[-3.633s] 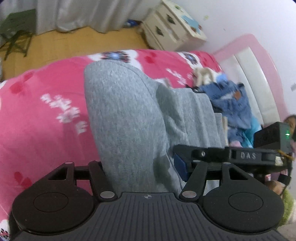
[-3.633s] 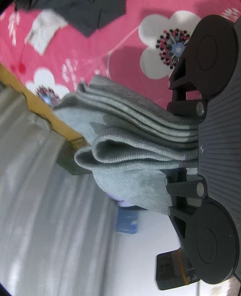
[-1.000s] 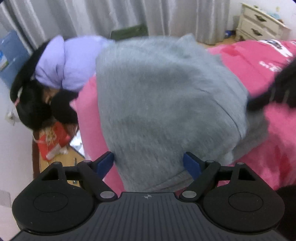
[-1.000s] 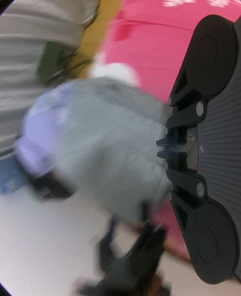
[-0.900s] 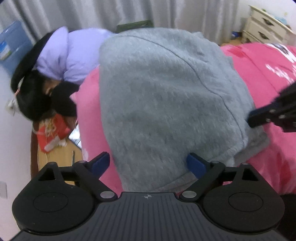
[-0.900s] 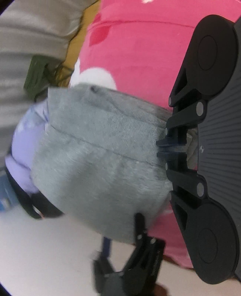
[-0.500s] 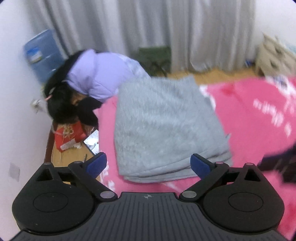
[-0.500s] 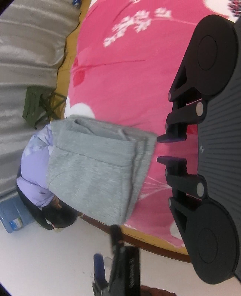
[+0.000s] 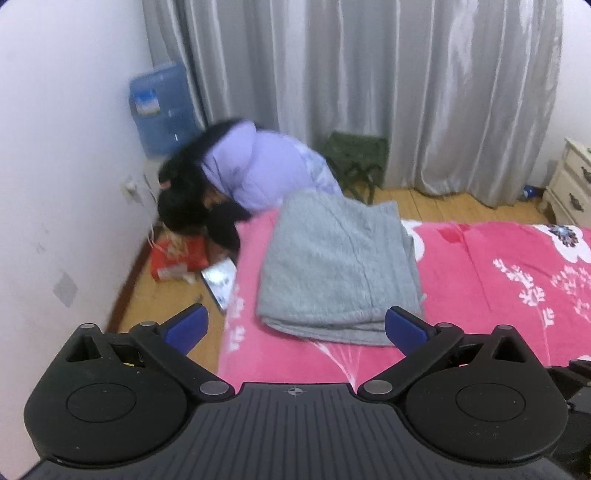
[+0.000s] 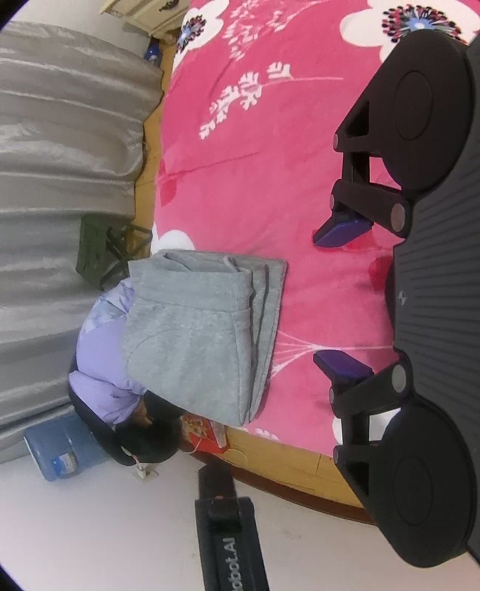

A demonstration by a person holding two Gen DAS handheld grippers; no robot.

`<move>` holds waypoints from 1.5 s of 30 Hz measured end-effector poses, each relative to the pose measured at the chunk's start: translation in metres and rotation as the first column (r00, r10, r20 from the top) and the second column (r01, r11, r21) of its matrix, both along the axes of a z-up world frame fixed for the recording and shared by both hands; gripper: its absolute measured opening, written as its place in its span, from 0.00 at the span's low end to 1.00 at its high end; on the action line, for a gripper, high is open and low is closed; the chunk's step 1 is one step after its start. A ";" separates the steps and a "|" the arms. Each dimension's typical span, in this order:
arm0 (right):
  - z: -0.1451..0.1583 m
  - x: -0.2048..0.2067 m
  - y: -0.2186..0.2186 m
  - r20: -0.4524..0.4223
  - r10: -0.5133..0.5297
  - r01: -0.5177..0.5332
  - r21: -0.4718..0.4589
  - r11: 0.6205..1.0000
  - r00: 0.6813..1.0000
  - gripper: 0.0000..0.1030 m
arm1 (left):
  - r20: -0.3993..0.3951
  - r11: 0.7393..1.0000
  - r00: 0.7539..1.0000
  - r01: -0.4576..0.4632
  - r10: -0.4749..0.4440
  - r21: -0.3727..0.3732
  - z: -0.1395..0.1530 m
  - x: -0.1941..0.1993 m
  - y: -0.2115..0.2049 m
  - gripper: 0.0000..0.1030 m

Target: Fold clothes

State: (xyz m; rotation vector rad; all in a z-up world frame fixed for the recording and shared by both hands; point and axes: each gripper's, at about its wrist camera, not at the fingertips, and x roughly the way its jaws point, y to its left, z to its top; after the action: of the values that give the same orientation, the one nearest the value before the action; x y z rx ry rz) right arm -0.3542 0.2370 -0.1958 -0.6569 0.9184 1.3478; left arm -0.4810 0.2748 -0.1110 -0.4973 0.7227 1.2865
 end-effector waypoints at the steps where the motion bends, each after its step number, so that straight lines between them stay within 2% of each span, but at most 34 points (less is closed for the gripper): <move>1: 0.002 -0.001 -0.001 0.003 -0.005 0.005 -0.001 1.000 1.000 0.65 | -0.002 1.000 1.000 -0.004 0.004 0.008 0.002 -0.001 -0.004 1.00; 6: 0.012 -0.007 -0.002 0.013 -0.027 0.027 0.003 1.000 1.000 0.67 | -0.017 0.998 0.998 -0.064 0.064 -0.004 0.003 -0.007 -0.006 1.00; 10: 0.016 -0.015 0.000 0.044 -0.033 0.033 0.012 0.999 0.998 0.67 | -0.043 0.997 0.997 -0.069 0.070 0.032 0.005 -0.012 -0.008 1.00; 15: 0.014 -0.022 0.002 0.073 -0.059 0.059 0.002 0.998 0.996 0.69 | -0.007 0.996 0.998 -0.070 0.069 -0.052 0.003 -0.019 -0.002 1.00; 19: 0.012 -0.028 0.002 0.098 -0.060 0.060 0.005 0.998 0.993 0.71 | 0.015 0.994 0.996 -0.086 0.087 -0.062 0.001 -0.023 -0.001 1.00; 24: 0.008 -0.033 0.005 0.111 -0.055 0.054 0.005 0.999 0.992 0.73 | 0.051 0.990 0.994 -0.091 0.097 -0.109 -0.004 -0.027 0.000 1.00; 45: 0.003 -0.039 0.005 0.124 -0.038 0.038 0.001 0.999 0.992 0.74 | 0.032 0.990 0.997 -0.070 0.075 -0.124 -0.008 -0.028 0.000 1.00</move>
State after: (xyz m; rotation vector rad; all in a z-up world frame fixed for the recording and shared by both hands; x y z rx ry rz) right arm -0.3936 0.2415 -0.1927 -0.7126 0.8280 1.2587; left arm -0.5089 0.2745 -0.1193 -0.6504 0.7622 1.3025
